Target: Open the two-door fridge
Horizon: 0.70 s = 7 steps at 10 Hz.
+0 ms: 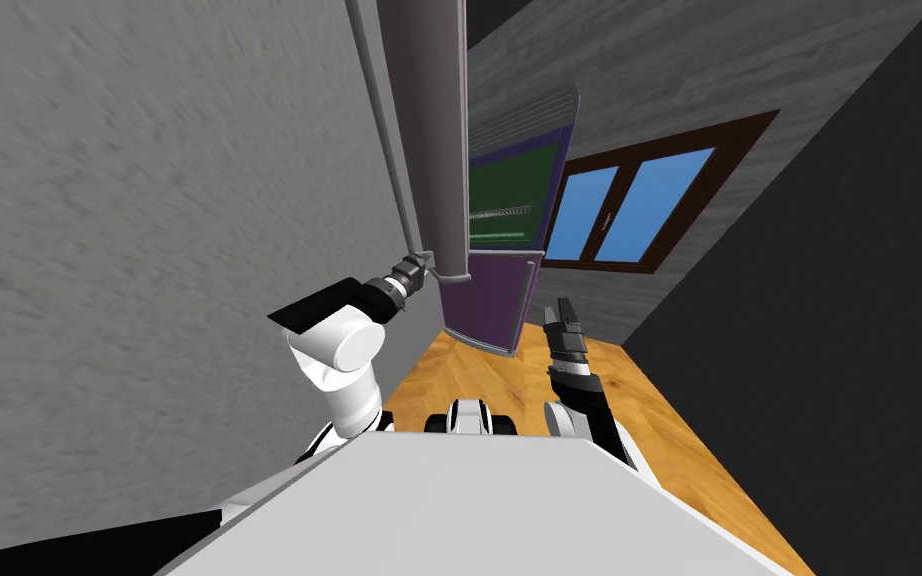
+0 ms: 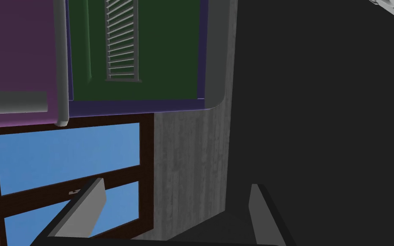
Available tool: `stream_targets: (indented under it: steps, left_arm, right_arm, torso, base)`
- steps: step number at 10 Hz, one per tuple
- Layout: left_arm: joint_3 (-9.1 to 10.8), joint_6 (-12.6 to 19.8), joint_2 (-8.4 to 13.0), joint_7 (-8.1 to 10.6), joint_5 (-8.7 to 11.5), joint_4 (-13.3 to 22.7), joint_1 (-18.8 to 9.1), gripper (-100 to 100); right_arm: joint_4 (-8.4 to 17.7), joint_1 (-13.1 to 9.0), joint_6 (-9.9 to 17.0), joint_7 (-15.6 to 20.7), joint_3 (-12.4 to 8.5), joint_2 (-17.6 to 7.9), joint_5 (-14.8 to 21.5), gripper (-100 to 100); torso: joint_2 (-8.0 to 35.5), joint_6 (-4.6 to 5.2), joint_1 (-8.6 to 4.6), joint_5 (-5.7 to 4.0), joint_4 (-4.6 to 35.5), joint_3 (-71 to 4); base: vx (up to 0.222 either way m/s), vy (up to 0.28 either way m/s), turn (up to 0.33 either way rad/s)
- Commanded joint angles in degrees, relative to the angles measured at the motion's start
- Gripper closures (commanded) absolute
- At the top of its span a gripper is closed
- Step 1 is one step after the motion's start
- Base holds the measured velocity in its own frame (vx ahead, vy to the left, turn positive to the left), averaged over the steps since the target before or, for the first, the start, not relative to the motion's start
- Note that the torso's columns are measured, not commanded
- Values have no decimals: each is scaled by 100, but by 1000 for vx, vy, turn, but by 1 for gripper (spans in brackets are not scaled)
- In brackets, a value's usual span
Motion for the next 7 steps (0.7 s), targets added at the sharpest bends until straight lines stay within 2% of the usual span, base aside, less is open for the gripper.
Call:
stream_targets:
  steps: [1,4,7]
  left_arm:
    - [-5,-39,-8,-27,108,10,-18,100]
    - [-96,-38,-46,-63,324,-13,-21,100]
    - [-142,-37,-66,-81,432,-24,-23,100]
  right_arm:
    - [0,0,0,0,0,-1,0,0]
    - [0,1,0,0,-1,-1,0,0]
    - [0,0,0,0,-1,-1,0,0]
  torso:
    - [-7,2,13,2,1,-6]
    - [-40,4,-16,-8,-2,-36]
    - [-43,8,-10,-12,-1,-41]
  base:
    - [-15,232,-41]
    - [16,256,-52]
    - [-6,234,-53]
